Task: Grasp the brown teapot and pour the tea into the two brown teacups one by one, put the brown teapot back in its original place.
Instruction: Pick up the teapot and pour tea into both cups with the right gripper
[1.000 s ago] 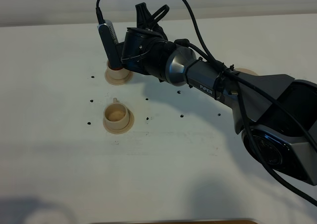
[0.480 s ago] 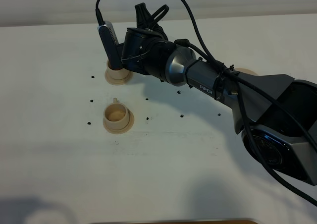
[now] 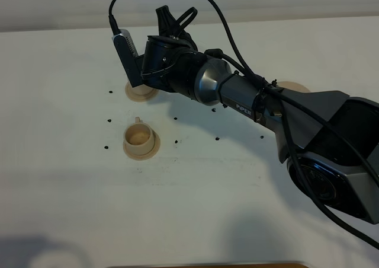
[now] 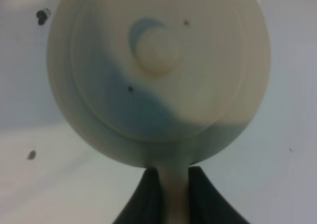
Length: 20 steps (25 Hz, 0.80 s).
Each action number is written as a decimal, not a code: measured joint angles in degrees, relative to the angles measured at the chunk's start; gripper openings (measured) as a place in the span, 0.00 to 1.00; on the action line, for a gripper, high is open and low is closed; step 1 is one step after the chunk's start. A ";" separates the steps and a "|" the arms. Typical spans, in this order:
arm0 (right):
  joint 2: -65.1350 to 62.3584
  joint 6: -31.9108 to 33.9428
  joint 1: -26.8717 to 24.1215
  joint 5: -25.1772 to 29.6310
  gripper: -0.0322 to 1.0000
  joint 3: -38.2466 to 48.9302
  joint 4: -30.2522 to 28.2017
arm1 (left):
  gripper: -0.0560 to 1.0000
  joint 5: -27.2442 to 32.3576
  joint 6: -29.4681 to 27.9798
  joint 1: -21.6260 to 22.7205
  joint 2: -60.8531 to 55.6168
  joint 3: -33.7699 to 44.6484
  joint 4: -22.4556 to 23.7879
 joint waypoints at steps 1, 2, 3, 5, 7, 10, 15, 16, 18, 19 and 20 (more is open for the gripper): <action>0.00 0.00 0.00 0.00 0.11 0.00 0.00 | 0.46 0.00 0.00 0.00 0.00 0.00 0.00; 0.00 -0.06 0.00 0.00 0.11 0.00 0.00 | 0.46 0.00 0.00 0.00 0.00 0.00 0.00; 0.00 -0.13 0.00 0.00 0.11 0.00 0.00 | 0.46 0.00 0.00 0.00 0.00 0.00 0.00; 0.00 -0.20 0.00 0.00 0.11 0.00 0.00 | 0.46 0.00 0.00 0.00 0.00 0.00 0.00; 0.00 -0.20 0.00 -0.30 0.11 0.00 0.00 | 0.46 0.00 0.00 0.00 0.00 0.00 0.00; 0.00 -0.20 0.04 -0.38 0.11 0.00 0.00 | 0.46 0.00 0.00 0.00 0.00 0.00 0.00; 0.00 -0.37 0.04 -0.68 0.11 0.00 -0.41 | 0.46 0.00 0.00 0.00 0.00 0.00 0.00; 0.00 -0.44 0.04 -0.68 0.11 0.00 -0.46 | 0.46 0.00 0.00 0.00 0.00 0.00 0.00; 0.00 -0.44 0.04 -0.68 0.11 0.00 -0.67 | 0.46 0.00 0.00 0.00 0.00 0.00 0.00; 0.00 -0.44 0.04 -0.68 0.11 0.00 -0.90 | 0.46 0.00 0.00 0.00 0.00 0.00 0.00; 0.00 -0.44 0.04 -0.68 0.11 0.00 -0.90 | 0.46 0.00 0.00 0.00 0.00 0.00 0.00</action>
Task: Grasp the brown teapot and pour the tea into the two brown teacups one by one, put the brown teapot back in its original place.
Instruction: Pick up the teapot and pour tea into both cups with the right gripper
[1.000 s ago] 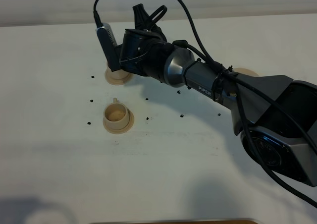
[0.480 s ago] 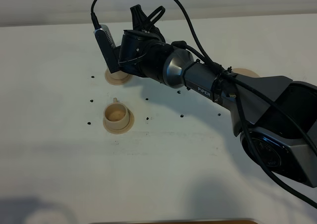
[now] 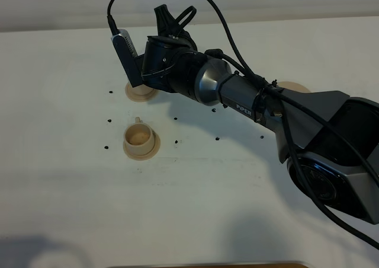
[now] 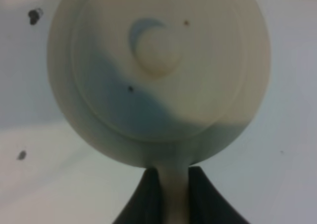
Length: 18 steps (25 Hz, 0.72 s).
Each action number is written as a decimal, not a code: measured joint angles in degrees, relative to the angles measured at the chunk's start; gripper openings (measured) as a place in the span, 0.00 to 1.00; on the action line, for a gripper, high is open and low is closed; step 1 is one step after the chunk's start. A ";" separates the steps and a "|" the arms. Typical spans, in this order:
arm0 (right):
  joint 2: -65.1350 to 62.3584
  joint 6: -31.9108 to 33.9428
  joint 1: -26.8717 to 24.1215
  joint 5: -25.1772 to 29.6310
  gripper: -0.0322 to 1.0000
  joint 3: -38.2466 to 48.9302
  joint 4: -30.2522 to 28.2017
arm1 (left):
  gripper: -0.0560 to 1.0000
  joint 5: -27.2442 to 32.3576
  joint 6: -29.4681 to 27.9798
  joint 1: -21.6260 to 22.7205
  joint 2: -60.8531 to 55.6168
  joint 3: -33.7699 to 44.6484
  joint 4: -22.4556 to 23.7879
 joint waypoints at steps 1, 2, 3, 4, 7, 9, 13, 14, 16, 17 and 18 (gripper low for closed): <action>0.00 0.00 0.00 0.00 0.11 0.00 -0.14 | 0.46 0.00 0.00 0.00 0.00 0.00 0.00; 0.00 0.00 0.00 0.00 0.11 0.00 -0.21 | 0.46 0.00 0.00 0.00 0.00 0.00 0.00; 0.00 0.00 0.00 0.00 0.11 0.00 -0.32 | 0.46 0.00 0.00 0.00 0.00 0.00 0.00; 0.00 0.00 0.00 0.00 0.11 0.00 -0.46 | 0.46 0.00 0.00 0.00 0.00 0.00 0.00; 0.00 0.00 0.00 -0.02 0.11 0.00 -0.83 | 0.46 0.00 0.00 0.00 0.00 0.00 0.00; 0.00 0.00 0.00 -0.07 0.11 0.00 -1.03 | 0.46 0.00 0.00 0.00 0.00 0.00 0.00; 0.00 0.00 0.00 -0.14 0.11 0.00 -1.32 | 0.46 0.00 0.00 0.00 0.00 0.00 0.00; 0.00 0.00 0.00 -0.14 0.11 0.00 -1.32 | 0.46 0.00 0.00 0.00 0.00 0.00 0.00; 0.00 -0.12 0.00 -0.14 0.11 0.00 -1.38 | 0.46 0.00 0.00 0.00 0.00 0.00 0.00; 0.00 -0.12 0.00 -0.16 0.11 0.00 -1.38 | 0.46 0.00 0.00 0.00 0.00 0.00 0.00; 0.00 -0.12 0.00 -0.16 0.11 0.00 -1.51 | 0.46 0.00 0.00 0.00 0.00 0.00 0.00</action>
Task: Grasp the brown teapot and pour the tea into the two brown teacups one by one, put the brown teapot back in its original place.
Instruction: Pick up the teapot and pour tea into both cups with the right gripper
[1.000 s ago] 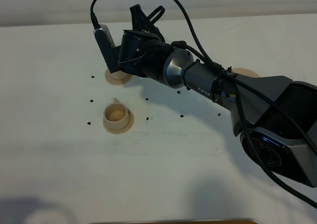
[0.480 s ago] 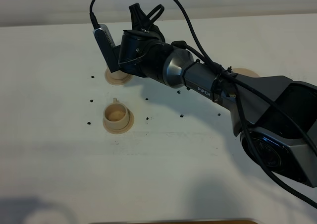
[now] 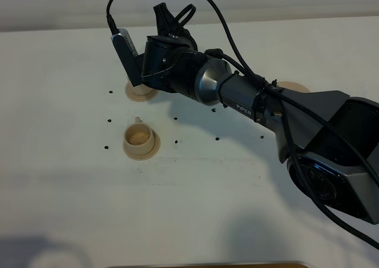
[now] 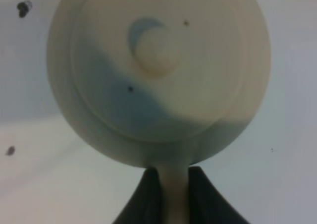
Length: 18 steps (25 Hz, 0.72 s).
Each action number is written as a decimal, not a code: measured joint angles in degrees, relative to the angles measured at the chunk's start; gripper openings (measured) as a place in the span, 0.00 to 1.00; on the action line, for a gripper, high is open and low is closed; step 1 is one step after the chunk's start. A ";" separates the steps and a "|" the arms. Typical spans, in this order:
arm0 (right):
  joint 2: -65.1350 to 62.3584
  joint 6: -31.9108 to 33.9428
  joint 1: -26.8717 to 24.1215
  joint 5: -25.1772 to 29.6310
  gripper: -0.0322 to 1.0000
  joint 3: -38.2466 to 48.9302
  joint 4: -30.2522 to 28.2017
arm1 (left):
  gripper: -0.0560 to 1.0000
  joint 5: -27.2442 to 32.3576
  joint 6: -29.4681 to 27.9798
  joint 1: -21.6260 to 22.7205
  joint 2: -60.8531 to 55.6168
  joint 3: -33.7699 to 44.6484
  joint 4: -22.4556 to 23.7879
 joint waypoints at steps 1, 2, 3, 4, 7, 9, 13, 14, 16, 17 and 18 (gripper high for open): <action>0.00 0.00 0.00 0.00 0.11 0.00 -0.09 | 0.46 0.00 0.00 0.00 0.00 0.00 0.00; 0.00 0.00 0.00 0.00 0.11 0.00 -0.15 | 0.46 0.00 0.00 0.00 0.00 0.00 0.00; 0.00 0.00 0.00 0.00 0.11 0.00 -0.15 | 0.46 0.00 0.00 0.00 0.00 0.00 0.00; 0.00 -0.02 0.00 0.00 0.11 0.00 -0.15 | 0.46 0.00 0.00 0.00 0.00 0.00 0.00; 0.00 -0.07 0.00 0.00 0.11 0.00 -0.39 | 0.46 0.00 0.00 0.00 0.00 0.00 0.00; 0.00 -0.07 0.00 0.00 0.11 0.00 -1.05 | 0.46 0.00 0.00 0.00 0.00 0.00 0.00; 0.00 -0.14 0.00 0.00 0.11 0.00 -1.50 | 0.46 0.00 0.00 0.00 0.00 0.00 0.00; 0.00 -0.14 0.00 0.00 0.11 0.00 -1.50 | 0.46 0.00 0.00 0.00 0.00 0.00 0.00; 0.00 -0.14 0.00 0.00 0.11 0.00 -1.50 | 0.46 0.00 0.00 0.00 0.00 0.00 0.00; 0.00 -0.14 0.00 0.00 0.11 0.00 -1.50 | 0.46 0.00 0.00 0.00 0.00 0.00 0.00; 0.00 -0.14 0.00 0.00 0.11 0.00 -1.50 | 0.46 0.00 0.00 0.00 0.00 0.00 0.00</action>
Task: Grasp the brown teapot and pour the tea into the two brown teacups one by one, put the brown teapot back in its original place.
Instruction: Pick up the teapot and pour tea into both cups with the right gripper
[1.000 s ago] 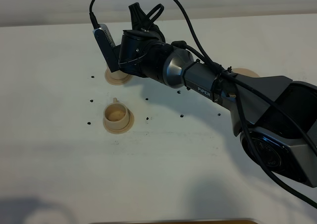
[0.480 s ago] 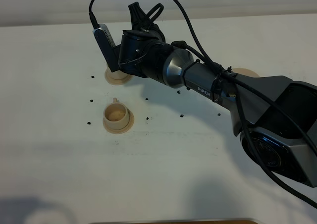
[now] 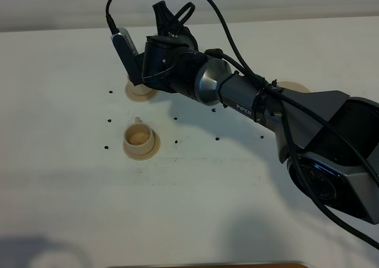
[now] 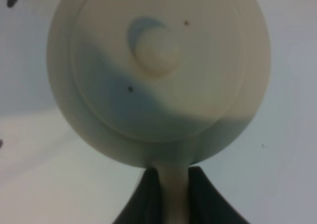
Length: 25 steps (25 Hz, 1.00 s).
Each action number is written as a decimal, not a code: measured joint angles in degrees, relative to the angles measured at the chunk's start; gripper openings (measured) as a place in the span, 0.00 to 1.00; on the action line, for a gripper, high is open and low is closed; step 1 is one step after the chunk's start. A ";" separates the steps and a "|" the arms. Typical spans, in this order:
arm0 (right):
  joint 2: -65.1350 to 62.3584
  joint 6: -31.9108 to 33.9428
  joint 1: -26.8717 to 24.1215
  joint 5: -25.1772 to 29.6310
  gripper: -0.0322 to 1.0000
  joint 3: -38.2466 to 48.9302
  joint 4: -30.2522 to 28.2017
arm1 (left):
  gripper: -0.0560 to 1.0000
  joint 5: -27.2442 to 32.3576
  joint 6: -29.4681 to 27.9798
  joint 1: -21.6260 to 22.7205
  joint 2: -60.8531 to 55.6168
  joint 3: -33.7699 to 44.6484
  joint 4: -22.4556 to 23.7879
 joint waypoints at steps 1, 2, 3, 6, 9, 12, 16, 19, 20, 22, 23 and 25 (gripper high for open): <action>0.00 0.00 0.00 0.00 0.11 0.00 -0.02 | 0.46 0.00 0.00 0.00 0.00 0.00 0.00; 0.00 -0.12 0.00 0.00 0.11 0.00 -0.14 | 0.46 0.00 0.00 0.00 0.00 0.00 0.00; 0.00 -0.17 0.00 0.00 0.11 0.00 -0.14 | 0.46 0.00 0.00 0.00 0.00 0.00 0.00; 0.00 -0.35 0.00 0.00 0.11 0.00 -0.42 | 0.46 0.00 0.00 0.00 0.00 0.00 0.00; 0.00 -0.59 0.00 0.00 0.11 0.00 -0.54 | 0.46 0.00 0.00 0.00 0.00 0.00 0.00; 0.00 -1.00 0.00 0.00 0.11 0.00 -0.67 | 0.46 0.00 0.00 0.00 0.00 0.00 0.00; 0.00 -1.19 0.00 0.00 0.11 0.00 -0.85 | 0.46 0.00 0.00 0.00 0.00 0.00 0.00; 0.00 -1.40 0.00 0.00 0.11 0.00 -0.99 | 0.46 0.00 0.00 0.00 0.00 0.00 0.00; 0.00 -1.70 0.00 0.00 0.11 0.00 -0.99 | 0.46 0.00 0.00 0.00 0.00 0.00 0.00; 0.00 -2.02 0.00 0.00 0.11 0.00 -0.99 | 0.46 0.00 0.00 0.00 0.00 0.00 0.00; 0.00 -2.14 0.00 0.00 0.11 0.00 -0.99 | 0.46 0.00 0.00 0.00 0.00 0.00 0.00; 0.00 -2.26 0.00 0.00 0.11 0.00 -0.99 | 0.46 0.00 0.00 0.00 0.00 0.00 0.00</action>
